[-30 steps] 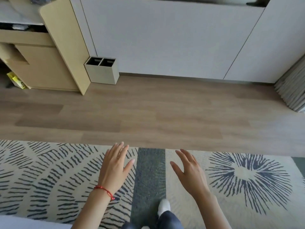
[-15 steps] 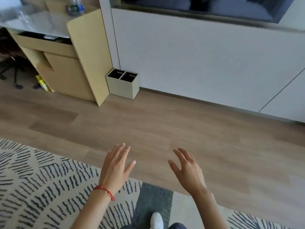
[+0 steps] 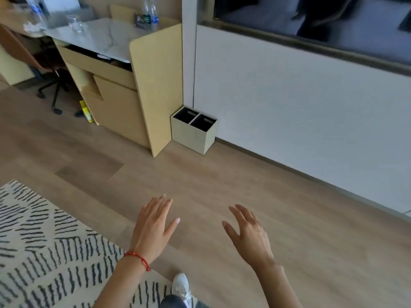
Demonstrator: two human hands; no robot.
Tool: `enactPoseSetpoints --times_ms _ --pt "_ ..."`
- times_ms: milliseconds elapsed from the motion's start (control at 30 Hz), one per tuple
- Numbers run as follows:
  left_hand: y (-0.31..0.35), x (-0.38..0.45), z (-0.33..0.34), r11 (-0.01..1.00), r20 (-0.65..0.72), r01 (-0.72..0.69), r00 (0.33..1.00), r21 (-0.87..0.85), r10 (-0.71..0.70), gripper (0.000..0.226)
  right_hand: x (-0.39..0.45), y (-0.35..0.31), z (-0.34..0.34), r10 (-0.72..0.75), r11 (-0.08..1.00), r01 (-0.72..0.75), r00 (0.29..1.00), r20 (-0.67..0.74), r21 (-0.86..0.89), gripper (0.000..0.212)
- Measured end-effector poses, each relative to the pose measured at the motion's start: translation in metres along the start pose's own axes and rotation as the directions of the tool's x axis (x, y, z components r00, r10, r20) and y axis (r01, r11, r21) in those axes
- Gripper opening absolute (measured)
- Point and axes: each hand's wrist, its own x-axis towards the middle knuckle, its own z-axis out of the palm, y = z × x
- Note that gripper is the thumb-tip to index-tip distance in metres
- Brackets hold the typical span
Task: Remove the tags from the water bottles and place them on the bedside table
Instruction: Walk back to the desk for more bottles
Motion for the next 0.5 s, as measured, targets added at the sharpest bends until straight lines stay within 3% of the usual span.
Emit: enactPoseSetpoints --times_ms 167,300,433,500 --pt "-0.050 0.070 -0.034 0.998 -0.048 0.069 0.996 0.013 -0.068 0.095 0.100 -0.044 0.005 -0.089 0.996 0.089 0.995 0.041 0.003 0.050" --pt "-0.090 0.103 -0.051 0.984 -0.048 0.177 0.983 0.022 -0.175 0.070 0.162 -0.075 0.017 -0.169 0.986 0.169 0.983 0.078 0.005 0.049" --pt "-0.128 0.121 -0.065 0.956 -0.100 0.293 0.951 -0.026 -0.294 0.102 0.219 -0.110 0.033 -0.287 0.956 0.292 0.946 0.153 -0.013 0.050" --pt "-0.146 0.128 -0.071 0.924 -0.114 0.373 0.918 -0.077 -0.380 0.088 0.249 -0.129 0.043 -0.332 0.941 0.338 0.923 0.193 0.004 0.049"
